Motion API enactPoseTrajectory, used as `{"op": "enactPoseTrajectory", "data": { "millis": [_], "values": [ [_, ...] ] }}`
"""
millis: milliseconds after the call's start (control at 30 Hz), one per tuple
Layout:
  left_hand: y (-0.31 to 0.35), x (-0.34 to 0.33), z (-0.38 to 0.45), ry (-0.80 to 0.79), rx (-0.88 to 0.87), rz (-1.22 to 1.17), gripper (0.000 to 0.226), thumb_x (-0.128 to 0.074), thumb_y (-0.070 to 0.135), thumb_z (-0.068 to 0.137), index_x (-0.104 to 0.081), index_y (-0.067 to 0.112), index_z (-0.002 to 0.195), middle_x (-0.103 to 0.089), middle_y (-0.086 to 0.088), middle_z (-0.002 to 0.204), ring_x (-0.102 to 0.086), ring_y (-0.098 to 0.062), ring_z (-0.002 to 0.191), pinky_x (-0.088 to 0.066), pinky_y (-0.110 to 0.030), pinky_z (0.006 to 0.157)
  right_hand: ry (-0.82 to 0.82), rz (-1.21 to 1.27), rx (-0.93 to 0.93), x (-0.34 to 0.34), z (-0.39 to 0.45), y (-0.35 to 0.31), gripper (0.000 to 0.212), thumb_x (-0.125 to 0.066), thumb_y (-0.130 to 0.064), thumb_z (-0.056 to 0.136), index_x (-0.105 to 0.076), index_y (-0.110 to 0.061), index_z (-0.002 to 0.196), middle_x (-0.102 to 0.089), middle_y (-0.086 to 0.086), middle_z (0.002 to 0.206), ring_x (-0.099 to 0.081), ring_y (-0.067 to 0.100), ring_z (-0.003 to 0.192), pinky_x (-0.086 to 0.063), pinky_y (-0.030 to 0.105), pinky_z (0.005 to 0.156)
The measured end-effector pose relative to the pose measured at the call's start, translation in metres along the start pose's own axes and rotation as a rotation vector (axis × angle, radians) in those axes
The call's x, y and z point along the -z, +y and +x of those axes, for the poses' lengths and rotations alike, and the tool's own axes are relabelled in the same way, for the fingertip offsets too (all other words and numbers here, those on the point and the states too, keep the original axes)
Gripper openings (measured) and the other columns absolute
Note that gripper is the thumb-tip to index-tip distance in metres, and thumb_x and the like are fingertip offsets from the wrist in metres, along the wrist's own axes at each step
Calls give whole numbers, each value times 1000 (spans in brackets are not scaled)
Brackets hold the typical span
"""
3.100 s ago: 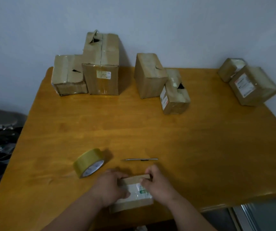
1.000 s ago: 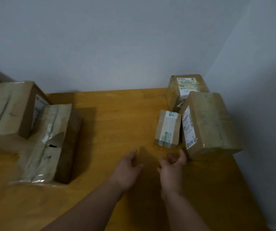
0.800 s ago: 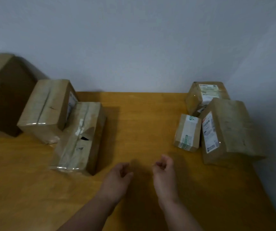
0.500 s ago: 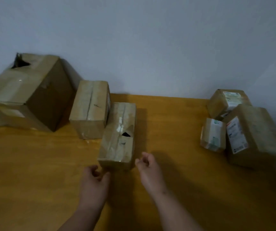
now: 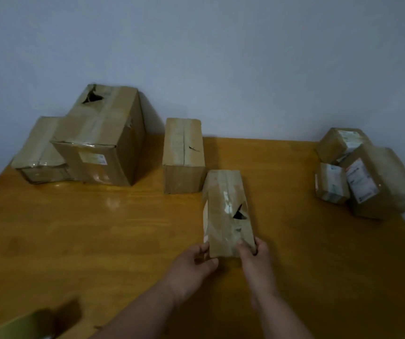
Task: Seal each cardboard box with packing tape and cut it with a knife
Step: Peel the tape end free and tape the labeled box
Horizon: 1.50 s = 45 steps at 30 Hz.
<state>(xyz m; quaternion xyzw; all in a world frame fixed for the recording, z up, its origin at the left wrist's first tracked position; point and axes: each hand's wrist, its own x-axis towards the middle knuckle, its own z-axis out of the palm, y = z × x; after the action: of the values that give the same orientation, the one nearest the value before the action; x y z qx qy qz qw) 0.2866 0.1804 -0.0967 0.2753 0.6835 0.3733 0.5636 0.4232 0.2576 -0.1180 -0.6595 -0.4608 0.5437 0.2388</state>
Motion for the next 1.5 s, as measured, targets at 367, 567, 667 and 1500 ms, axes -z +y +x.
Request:
{"op": "enactPoseTrajectory", "data": {
  "millis": [367, 567, 667, 1500],
  "values": [
    [-38, -18, -91, -50, 11, -9, 19, -58, 12, 93, -62, 21, 109, -69, -1, 113, -58, -11, 94, -44, -29, 85, -31, -343, 69, 13, -69, 50, 138, -85, -66, 50, -5, -22, 153, -13, 0, 149, -34, 28, 135, -39, 33, 98],
    [-64, -28, -136, -45, 9, -73, 17, -53, 2, 94, -57, 15, 104, -68, 4, 105, -53, 5, 70, -39, -16, 65, -112, -402, 135, 22, -99, 71, 142, -86, -64, 43, -6, -25, 153, -13, -4, 143, -35, 24, 131, -36, 25, 89],
    [-71, -20, -154, -56, 17, -91, 15, -54, 5, 96, -59, 16, 105, -66, 9, 100, -57, 10, 71, -41, -10, 64, -152, -463, 204, 20, -112, 70, 135, -88, -55, 49, -9, -23, 153, -15, -2, 142, -35, 22, 130, -35, 23, 89],
    [-67, 223, -57, 349, -178, 1177, 76, -42, 72, 84, -10, 49, 149, -11, 6, 158, -6, -29, 146, -6, -55, 119, -381, -1059, 546, -138, -84, -14, 99, -53, -58, 67, 0, -49, 150, 14, -22, 159, 20, 21, 147, 14, 44, 116]
  ]
}}
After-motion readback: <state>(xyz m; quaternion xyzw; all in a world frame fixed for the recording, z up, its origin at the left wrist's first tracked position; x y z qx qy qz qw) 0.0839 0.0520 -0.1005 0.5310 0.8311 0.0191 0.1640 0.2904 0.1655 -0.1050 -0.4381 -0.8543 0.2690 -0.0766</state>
